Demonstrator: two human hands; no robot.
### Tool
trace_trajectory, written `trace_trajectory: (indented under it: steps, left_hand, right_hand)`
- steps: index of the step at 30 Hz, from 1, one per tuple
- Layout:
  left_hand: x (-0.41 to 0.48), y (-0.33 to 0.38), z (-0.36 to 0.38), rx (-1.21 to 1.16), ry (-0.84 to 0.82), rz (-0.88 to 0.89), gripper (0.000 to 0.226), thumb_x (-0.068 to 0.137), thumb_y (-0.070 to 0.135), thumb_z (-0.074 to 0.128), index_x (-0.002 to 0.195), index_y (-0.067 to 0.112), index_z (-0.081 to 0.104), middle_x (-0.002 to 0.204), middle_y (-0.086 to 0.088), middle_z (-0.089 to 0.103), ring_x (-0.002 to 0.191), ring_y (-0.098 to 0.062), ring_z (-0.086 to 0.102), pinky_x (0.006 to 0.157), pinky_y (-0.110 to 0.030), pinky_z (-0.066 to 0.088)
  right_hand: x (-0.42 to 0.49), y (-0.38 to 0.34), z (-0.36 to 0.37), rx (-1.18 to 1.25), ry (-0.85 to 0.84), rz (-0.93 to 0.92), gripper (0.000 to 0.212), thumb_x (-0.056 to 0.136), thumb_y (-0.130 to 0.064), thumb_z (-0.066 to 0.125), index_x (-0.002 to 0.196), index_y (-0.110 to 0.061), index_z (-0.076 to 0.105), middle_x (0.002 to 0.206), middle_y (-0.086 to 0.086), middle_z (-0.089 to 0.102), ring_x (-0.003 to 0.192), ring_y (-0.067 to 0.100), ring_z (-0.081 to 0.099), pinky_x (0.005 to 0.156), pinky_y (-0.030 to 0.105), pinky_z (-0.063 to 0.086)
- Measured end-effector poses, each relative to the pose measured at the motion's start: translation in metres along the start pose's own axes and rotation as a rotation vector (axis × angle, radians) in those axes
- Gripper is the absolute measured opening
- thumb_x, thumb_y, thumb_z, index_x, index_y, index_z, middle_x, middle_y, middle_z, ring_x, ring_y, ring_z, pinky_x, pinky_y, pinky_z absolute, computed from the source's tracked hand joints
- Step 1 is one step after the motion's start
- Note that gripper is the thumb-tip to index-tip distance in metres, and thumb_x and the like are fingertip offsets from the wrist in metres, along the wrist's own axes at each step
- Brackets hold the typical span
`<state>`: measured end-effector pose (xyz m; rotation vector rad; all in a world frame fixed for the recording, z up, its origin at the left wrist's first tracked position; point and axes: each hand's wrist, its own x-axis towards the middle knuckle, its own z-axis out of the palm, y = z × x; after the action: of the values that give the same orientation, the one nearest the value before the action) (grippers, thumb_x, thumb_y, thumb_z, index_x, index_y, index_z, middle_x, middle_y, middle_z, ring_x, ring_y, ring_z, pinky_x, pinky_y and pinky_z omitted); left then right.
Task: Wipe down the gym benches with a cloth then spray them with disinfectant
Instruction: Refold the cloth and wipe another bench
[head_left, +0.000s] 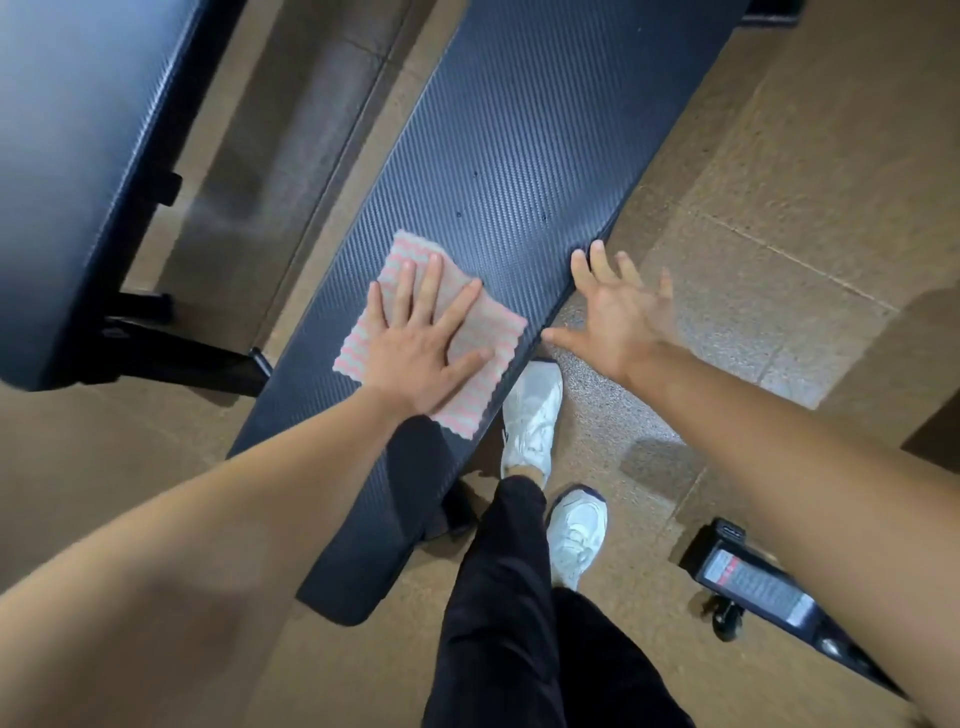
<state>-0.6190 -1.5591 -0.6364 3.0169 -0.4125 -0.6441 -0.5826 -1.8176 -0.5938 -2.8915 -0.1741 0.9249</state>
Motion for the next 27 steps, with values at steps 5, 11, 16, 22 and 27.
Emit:
trace_trajectory:
  steps: [5,11,16,22,27]
  left_hand:
    - [0.072,-0.029,-0.039,-0.098,-0.040,-0.222,0.079,0.094,0.081,0.015,0.160,0.047,-0.009,0.172,-0.006,-0.018,0.158,-0.035,-0.017,0.122,-0.067,-0.008]
    - [0.103,-0.023,-0.054,-0.145,0.010,-0.279,0.079,0.098,0.076,0.015,0.164,0.037,-0.005,0.172,-0.011,-0.015,0.158,-0.039,-0.013,0.123,-0.066,-0.005]
    - [0.087,0.005,-0.043,-0.108,0.016,-0.130,0.080,0.098,0.073,0.004,0.165,0.029,-0.003,0.173,-0.015,-0.004,0.158,-0.044,-0.005,0.120,-0.072,-0.001]
    - [0.066,0.068,-0.027,-0.064,-0.012,0.072,0.081,0.097,0.077,0.005,0.165,0.034,-0.005,0.172,-0.012,-0.011,0.158,-0.043,-0.010,0.120,-0.074,0.000]
    - [0.068,0.077,-0.017,-0.043,0.060,0.198,0.076,0.101,0.072,0.024,0.166,0.033,0.009,0.173,-0.010,0.003,0.158,-0.044,-0.001,0.119,-0.074,0.007]
  right_hand:
    - [0.003,0.010,-0.008,-0.006,-0.065,-0.041,0.094,0.093,-0.069,0.048,0.162,-0.027,0.000,0.171,-0.002,-0.002,0.157,0.029,0.006,0.121,0.065,0.015]
    - [0.005,0.019,-0.027,0.049,-0.105,-0.099,0.073,0.100,-0.058,0.045,0.161,-0.028,0.018,0.169,0.001,0.018,0.147,0.029,0.035,0.109,0.047,0.039]
    - [0.025,0.039,-0.065,0.279,0.086,-0.010,0.051,0.097,-0.044,0.061,0.142,-0.021,0.057,0.133,0.011,0.066,0.122,0.032,0.058,0.098,0.042,0.045]
    - [0.070,0.072,-0.086,0.253,0.086,0.086,0.092,0.087,-0.051,0.072,0.160,-0.022,0.023,0.170,0.002,0.008,0.153,0.027,0.024,0.118,0.048,0.034]
    - [0.102,0.088,-0.098,0.138,0.127,0.113,0.107,0.084,-0.057,0.073,0.162,-0.021,0.010,0.171,0.001,-0.007,0.156,0.031,0.006,0.123,0.055,0.021]
